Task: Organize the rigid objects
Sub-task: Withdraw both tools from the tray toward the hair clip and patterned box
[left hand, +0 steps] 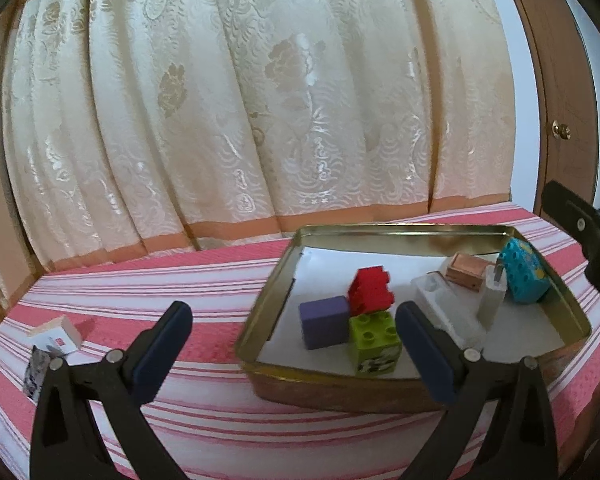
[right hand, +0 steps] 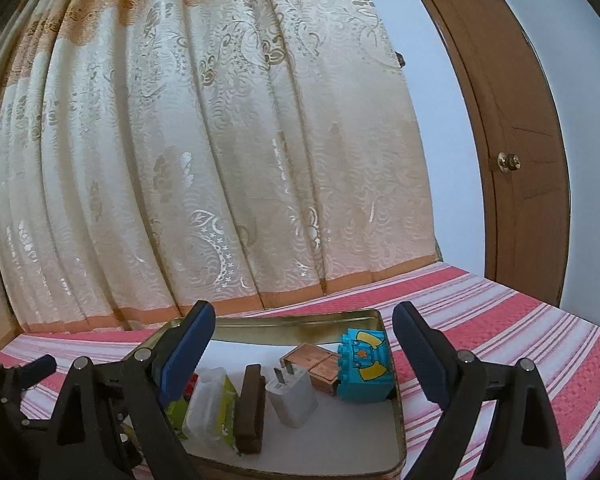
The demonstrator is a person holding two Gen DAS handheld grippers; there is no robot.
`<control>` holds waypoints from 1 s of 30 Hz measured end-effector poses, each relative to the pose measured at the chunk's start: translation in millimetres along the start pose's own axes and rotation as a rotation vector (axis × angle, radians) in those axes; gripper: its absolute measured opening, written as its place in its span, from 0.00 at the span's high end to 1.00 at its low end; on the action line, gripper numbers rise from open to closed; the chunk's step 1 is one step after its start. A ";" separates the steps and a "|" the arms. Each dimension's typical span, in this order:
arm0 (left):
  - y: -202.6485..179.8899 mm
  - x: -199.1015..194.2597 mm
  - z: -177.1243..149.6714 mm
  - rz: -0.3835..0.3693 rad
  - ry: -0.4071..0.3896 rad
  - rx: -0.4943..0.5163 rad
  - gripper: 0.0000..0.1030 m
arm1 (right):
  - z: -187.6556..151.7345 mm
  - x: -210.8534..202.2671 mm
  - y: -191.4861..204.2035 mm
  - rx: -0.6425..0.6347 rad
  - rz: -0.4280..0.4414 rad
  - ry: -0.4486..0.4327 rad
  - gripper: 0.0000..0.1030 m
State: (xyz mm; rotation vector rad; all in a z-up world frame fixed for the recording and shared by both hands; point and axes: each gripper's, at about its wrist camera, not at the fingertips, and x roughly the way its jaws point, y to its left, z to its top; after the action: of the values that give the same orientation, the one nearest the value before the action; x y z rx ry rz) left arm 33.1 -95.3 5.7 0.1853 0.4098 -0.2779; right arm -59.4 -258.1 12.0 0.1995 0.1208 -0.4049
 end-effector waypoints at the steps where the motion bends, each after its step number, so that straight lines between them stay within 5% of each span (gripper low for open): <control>1: 4.1 -1.5 -1.1 0.004 0.000 -0.003 0.00 | -0.1 -0.4 0.8 -0.003 0.001 -0.001 0.11; 15: 47.2 -2.9 -8.9 0.058 0.023 -0.051 0.00 | -9.3 -1.9 28.3 0.044 0.061 0.048 0.11; 30: 137.5 4.5 -26.2 0.222 0.094 -0.153 0.00 | -25.8 -3.7 111.1 0.016 0.196 0.109 0.11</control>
State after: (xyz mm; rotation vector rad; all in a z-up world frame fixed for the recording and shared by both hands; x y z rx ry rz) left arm 69.1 39.8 -3.1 0.0926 0.4970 -0.0195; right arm -20.1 -151.2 6.2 0.2467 0.2031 -0.1998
